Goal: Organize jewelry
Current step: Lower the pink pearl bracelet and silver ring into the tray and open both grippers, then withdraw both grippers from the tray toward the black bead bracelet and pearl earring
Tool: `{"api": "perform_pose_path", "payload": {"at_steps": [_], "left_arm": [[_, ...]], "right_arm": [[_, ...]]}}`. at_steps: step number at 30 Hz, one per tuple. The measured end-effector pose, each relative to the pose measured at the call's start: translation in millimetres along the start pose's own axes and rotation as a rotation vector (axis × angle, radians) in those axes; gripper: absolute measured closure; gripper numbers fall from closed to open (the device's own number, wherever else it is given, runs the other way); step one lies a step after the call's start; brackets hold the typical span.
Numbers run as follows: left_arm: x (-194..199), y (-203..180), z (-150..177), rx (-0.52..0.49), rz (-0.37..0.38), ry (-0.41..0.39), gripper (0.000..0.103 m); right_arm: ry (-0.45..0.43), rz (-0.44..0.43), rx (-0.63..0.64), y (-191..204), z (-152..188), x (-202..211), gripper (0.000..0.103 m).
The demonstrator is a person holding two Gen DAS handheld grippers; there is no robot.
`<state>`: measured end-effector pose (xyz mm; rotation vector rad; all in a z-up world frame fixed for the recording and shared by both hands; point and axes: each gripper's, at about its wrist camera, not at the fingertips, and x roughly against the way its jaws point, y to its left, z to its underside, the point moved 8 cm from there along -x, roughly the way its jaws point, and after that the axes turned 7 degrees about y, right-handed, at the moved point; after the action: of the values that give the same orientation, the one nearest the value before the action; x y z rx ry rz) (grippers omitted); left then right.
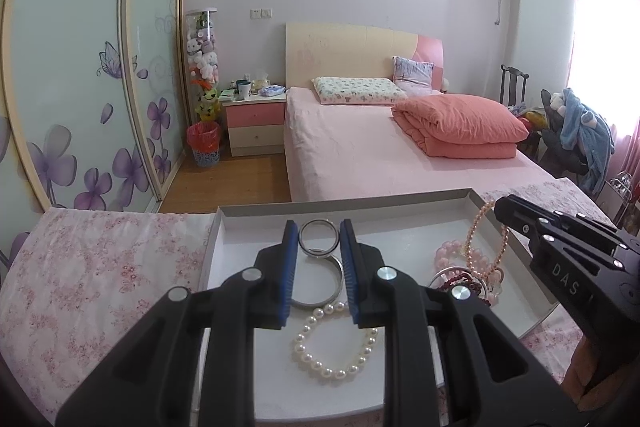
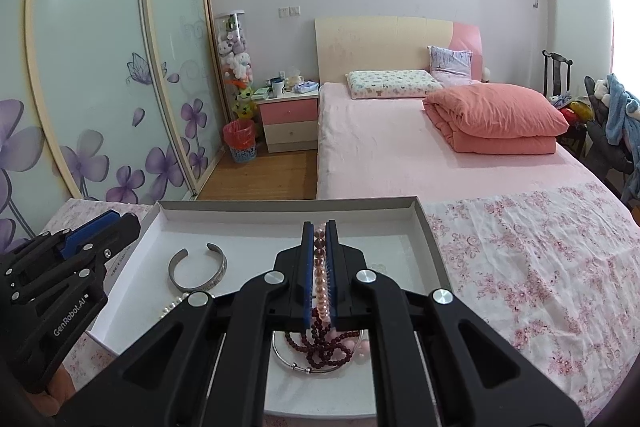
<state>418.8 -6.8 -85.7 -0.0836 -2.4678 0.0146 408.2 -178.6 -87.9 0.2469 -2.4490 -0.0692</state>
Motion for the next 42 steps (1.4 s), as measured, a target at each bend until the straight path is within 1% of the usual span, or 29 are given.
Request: {"api": "perform_pose_path", "payload": {"at_steps": [6,7,8,9,10,11,13,18,20,24,26,30,34,36,38,42], "left_arm": [[-4,2,-1,0.008,-0.005,0.008,0.081],[-5,2,-1,0.010,-0.008,0.008,0.081],[-5,2,-2,0.009,-0.006,0.010,0.080],[-6,1,-2,0.008,-0.005,0.011,0.079],[-6,0,-2,0.004,-0.006,0.012,0.078],[-6,0,-2,0.003,-0.007,0.011,0.074],[-4,-1,-2,0.004,-0.008,0.007,0.069],[-2,0,-3,0.003,-0.013,0.004,0.067],[2,4,-2,0.009,-0.019,0.001,0.065],[14,17,4,0.023,-0.028,0.002,0.065],[22,25,11,0.039,-0.028,0.006,0.064],[40,40,30,0.073,-0.023,0.021,0.062],[60,55,60,0.098,-0.029,0.056,0.061],[68,63,75,0.111,-0.036,0.070,0.059],[75,69,91,0.120,-0.045,0.095,0.058],[79,78,117,0.130,-0.057,0.146,0.057]], "right_arm": [[-0.001,0.014,-0.017,-7,1,1,0.095],[-0.003,0.019,-0.020,-9,2,3,0.094],[-0.004,0.023,-0.024,-11,2,4,0.087],[-0.005,0.024,-0.028,-13,3,5,0.083],[-0.006,0.027,-0.033,-15,4,6,0.075],[-0.008,0.031,-0.039,-18,5,8,0.073],[-0.009,0.034,-0.046,-22,7,11,0.073],[-0.009,0.029,-0.055,-27,17,23,0.073],[-0.006,0.026,-0.060,-29,23,28,0.073],[0.016,0.011,-0.069,-30,39,40,0.073],[0.029,0.005,-0.071,-29,48,44,0.073],[0.083,-0.019,-0.053,-22,74,53,0.073],[0.145,-0.044,-0.038,-10,102,59,0.073],[0.179,-0.060,-0.036,-3,114,59,0.072],[0.207,-0.070,-0.036,2,125,58,0.063],[0.263,-0.088,0.003,20,141,51,0.063]]}}
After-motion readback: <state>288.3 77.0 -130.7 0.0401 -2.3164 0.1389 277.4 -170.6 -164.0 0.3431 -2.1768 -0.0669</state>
